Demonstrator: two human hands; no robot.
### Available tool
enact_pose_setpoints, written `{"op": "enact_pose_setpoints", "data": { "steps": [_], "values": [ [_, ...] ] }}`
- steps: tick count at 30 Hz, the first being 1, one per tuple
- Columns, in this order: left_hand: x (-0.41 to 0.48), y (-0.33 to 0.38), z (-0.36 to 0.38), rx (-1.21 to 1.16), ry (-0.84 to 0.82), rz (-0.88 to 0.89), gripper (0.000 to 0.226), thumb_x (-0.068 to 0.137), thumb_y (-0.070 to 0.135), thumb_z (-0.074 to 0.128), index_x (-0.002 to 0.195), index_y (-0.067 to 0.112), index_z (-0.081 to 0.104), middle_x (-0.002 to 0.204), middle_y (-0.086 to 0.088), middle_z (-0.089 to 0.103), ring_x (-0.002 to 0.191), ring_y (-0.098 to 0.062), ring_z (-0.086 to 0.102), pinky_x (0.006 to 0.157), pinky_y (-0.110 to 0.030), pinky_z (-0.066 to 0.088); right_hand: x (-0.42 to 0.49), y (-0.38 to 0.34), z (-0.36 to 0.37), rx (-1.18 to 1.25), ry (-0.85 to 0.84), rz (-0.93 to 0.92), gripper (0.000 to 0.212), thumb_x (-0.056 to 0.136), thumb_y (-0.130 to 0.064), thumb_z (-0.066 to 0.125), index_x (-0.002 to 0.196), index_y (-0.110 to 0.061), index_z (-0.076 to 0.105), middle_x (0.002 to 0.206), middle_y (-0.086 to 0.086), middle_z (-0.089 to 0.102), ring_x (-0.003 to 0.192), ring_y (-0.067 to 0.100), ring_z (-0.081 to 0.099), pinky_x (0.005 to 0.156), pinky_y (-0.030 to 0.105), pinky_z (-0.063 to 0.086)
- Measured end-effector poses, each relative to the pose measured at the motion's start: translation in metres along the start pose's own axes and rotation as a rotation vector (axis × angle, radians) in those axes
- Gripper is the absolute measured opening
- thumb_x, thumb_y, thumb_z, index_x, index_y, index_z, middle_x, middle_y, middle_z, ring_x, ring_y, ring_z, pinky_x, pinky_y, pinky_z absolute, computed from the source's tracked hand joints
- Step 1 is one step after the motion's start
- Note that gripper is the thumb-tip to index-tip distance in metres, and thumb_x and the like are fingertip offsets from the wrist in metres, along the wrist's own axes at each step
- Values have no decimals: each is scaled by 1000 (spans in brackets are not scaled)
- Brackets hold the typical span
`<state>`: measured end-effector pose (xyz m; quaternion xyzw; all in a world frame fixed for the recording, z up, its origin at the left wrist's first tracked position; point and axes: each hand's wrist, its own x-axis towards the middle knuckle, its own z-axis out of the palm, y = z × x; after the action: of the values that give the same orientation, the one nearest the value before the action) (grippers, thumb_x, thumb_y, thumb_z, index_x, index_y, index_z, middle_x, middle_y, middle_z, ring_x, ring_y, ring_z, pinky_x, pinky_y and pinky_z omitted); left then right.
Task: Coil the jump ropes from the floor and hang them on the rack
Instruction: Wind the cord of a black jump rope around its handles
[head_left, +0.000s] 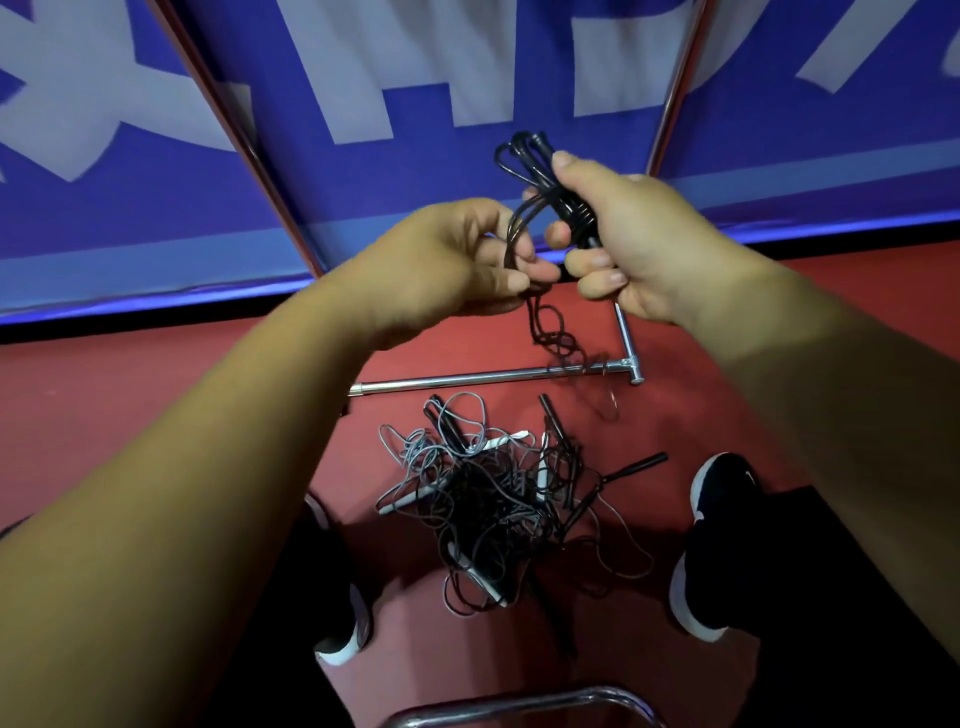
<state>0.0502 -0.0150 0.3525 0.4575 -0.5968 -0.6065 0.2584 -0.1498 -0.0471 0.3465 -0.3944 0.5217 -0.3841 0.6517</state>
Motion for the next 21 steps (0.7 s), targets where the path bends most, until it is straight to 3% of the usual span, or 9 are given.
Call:
{"op": "enact_pose_setpoints", "data": {
  "steps": [4, 7, 13, 15, 18, 21],
  "values": [
    [-4, 6, -1, 331, 46, 100, 24, 83, -3, 83, 97, 3, 64, 95, -11, 80, 99, -19, 78, 102, -46, 56, -5, -6, -2, -70, -69, -24, 40, 103, -48, 62, 121, -14, 75, 75, 1, 56, 50, 12, 24, 44, 21, 17],
    [-5, 7, 5, 456, 65, 90, 30, 75, 8, 92, 91, 6, 66, 82, -3, 80, 90, -24, 78, 91, -50, 58, -9, -9, -2, -110, -104, -37, 36, 104, -42, 61, 120, -14, 76, 73, 1, 54, 51, 12, 23, 46, 21, 14],
    [-1, 0, 12, 752, 209, 154, 36, 73, 32, 95, 78, 17, 62, 67, 8, 70, 62, -4, 65, 72, -35, 51, -12, -12, -5, -174, -130, -53, 31, 103, -39, 63, 113, -15, 80, 74, 3, 54, 52, 14, 23, 51, 25, 12],
    [0, -4, 12, 781, 233, 152, 33, 81, 28, 90, 82, 14, 60, 66, 4, 70, 56, -1, 69, 67, -33, 55, -13, -11, -5, -196, -116, -60, 27, 103, -36, 64, 112, -15, 79, 72, 2, 55, 53, 14, 23, 52, 26, 11],
    [4, -12, 10, 764, 379, 96, 24, 93, 23, 77, 94, 13, 56, 66, -3, 69, 47, -12, 70, 53, -33, 58, -13, -10, -3, -191, -117, -64, 28, 104, -36, 63, 114, -15, 78, 71, 1, 54, 53, 14, 23, 50, 25, 12],
    [9, -18, 8, 488, 412, -22, 16, 101, 23, 66, 104, 8, 60, 70, -10, 73, 49, -19, 70, 51, -35, 58, -10, -9, -3, -153, -112, -75, 30, 105, -37, 61, 117, -15, 77, 71, -1, 54, 53, 13, 23, 47, 23, 15]
  ]
}}
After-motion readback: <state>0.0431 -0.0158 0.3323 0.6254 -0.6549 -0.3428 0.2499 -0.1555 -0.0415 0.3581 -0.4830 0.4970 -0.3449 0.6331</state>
